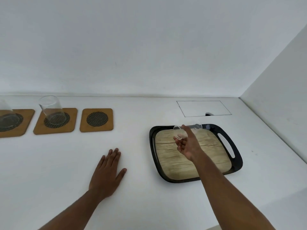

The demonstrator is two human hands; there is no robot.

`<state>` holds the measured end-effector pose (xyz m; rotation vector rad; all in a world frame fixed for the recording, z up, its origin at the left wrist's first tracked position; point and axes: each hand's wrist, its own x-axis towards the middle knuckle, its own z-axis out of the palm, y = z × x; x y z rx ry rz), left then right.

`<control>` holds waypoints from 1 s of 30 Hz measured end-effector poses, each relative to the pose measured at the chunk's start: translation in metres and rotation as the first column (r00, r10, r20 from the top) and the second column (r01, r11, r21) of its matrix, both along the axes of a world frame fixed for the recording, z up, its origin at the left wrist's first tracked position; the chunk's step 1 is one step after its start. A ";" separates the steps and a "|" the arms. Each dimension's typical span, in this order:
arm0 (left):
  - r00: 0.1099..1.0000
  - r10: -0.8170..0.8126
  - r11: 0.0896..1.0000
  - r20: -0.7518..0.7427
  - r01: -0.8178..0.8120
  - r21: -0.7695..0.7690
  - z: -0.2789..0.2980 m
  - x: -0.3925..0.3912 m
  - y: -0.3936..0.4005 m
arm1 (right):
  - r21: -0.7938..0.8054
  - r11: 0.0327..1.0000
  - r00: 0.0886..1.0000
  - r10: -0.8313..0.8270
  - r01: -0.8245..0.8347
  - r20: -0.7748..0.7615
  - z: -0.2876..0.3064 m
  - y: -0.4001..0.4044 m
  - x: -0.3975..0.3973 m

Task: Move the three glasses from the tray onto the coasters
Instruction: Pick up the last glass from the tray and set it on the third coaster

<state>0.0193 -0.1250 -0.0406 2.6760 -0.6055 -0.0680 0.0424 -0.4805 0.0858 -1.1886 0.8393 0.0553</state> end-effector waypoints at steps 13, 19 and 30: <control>0.985 0.165 0.985 -0.051 -0.167 -0.047 0.023 0.023 0.112 | -0.159 0.925 0.911 0.371 -0.345 0.181 0.004 0.144 0.007; 0.967 0.247 0.969 -0.063 -0.248 0.002 0.019 0.040 0.156 | -0.263 0.883 0.879 0.441 -0.389 0.181 -0.015 0.201 0.034; 0.961 0.276 0.959 0.028 -0.278 0.056 0.004 0.038 0.163 | -0.653 0.666 0.857 0.513 -0.362 0.048 -0.047 0.265 0.094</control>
